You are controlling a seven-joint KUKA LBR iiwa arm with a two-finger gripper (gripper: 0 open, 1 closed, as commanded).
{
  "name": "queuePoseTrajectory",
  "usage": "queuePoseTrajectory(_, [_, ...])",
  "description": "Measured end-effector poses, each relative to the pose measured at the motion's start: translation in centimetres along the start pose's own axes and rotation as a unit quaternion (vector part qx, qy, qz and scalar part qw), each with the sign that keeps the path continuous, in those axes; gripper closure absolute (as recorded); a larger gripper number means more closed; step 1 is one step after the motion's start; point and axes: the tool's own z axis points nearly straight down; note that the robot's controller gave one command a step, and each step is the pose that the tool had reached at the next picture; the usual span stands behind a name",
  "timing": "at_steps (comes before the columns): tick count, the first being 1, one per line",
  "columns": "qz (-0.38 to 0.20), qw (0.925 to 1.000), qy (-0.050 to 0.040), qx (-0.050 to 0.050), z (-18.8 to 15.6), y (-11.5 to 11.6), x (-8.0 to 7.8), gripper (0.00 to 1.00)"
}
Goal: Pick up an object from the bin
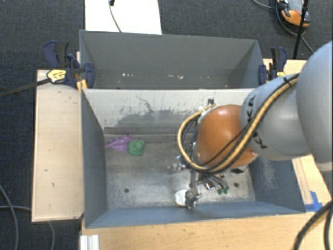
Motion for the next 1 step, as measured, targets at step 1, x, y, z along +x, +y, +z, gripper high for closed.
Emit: queuePoseTrajectory(1, [-0.037,0.9993,-0.0021,-0.001,0.05,0.7,-0.25,0.0])
